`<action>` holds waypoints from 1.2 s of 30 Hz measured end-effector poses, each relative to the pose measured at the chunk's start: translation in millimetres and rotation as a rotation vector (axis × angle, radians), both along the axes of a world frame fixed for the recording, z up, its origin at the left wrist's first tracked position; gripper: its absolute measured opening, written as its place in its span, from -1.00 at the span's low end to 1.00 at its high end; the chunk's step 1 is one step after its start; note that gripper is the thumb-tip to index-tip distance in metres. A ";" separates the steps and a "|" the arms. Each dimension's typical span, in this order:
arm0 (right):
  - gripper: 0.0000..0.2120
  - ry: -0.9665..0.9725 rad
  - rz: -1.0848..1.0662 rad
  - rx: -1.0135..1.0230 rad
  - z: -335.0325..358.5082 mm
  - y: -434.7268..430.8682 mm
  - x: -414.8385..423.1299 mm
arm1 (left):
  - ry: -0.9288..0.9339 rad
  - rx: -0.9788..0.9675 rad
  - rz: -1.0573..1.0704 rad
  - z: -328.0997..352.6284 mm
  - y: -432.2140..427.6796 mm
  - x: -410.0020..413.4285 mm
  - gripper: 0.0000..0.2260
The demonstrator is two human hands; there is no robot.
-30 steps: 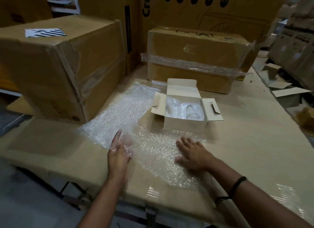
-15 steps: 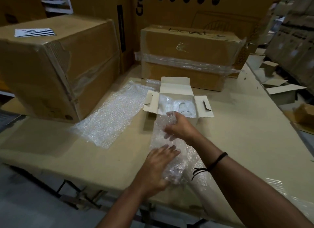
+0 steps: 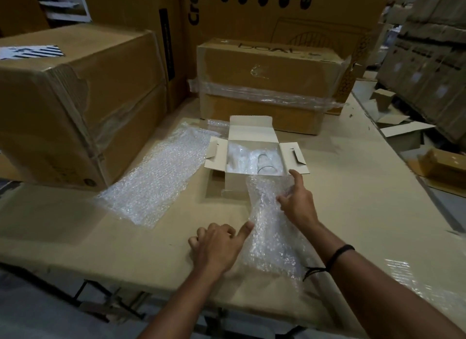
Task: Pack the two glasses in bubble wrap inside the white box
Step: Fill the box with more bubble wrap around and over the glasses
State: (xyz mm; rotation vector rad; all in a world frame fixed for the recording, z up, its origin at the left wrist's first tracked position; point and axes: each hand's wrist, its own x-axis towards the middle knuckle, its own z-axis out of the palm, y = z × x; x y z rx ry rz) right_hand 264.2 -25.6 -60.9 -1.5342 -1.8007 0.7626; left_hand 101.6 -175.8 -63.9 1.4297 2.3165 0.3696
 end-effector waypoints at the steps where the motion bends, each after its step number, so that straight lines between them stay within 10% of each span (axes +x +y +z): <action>1: -0.29 0.020 -0.018 -0.002 -4.2 -3.3 -1.3 | -0.029 -0.014 -0.030 0.3 1.8 2.5 -0.08; 8: -0.18 -0.170 -0.044 0.002 -4.3 -8.9 -1.9 | -0.457 0.176 -0.092 -8.1 7.4 -24.7 -0.88; 13: -0.40 0.105 0.022 0.216 32.0 2.1 -9.6 | -0.721 0.342 -0.154 10.8 10.7 -75.2 -0.91; 22: -0.28 0.137 0.662 -0.307 84.4 3.4 -60.9 | -0.785 0.442 -0.230 48.0 9.9 -151.8 -0.77; 31: -0.92 0.162 0.461 -0.088 76.7 -12.7 -85.1 | -1.094 0.721 0.139 64.0 14.1 -190.5 -0.91; 36: -0.57 0.377 0.339 -0.126 66.5 -33.3 -93.9 | -1.084 0.697 0.174 53.8 23.5 -200.4 -0.96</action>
